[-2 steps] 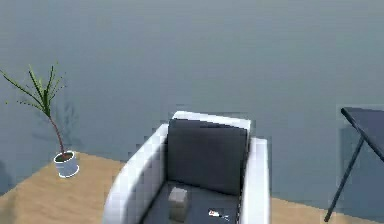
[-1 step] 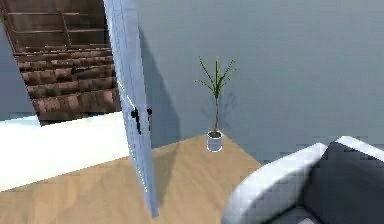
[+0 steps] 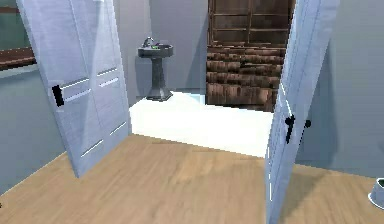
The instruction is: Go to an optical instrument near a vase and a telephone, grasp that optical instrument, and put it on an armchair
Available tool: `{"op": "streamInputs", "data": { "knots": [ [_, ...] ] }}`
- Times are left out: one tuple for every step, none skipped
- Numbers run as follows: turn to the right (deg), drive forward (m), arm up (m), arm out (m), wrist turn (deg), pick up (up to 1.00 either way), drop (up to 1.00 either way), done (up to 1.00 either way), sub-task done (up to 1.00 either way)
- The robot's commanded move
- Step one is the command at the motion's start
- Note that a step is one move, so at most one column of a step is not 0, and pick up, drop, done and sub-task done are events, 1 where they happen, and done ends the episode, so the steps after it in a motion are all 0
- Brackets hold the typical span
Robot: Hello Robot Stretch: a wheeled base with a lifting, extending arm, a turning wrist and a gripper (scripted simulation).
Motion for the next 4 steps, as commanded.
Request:
{"op": "streamInputs", "data": {
  "knots": [
    [-18.0, 0.00, 0.00, 0.00, 0.0, 0.00, 0.00, 0.00, 0.00],
    [0.0, 0.00, 0.00, 0.48, 0.0, 0.00, 0.00, 0.00, 0.00],
    [0.0, 0.00, 0.00, 0.00, 45.0, 0.00, 0.00, 0.00, 0.00],
    [0.0, 0.00, 0.00, 0.00, 45.0, 0.00, 0.00, 0.00, 0.00]
  ]
}}
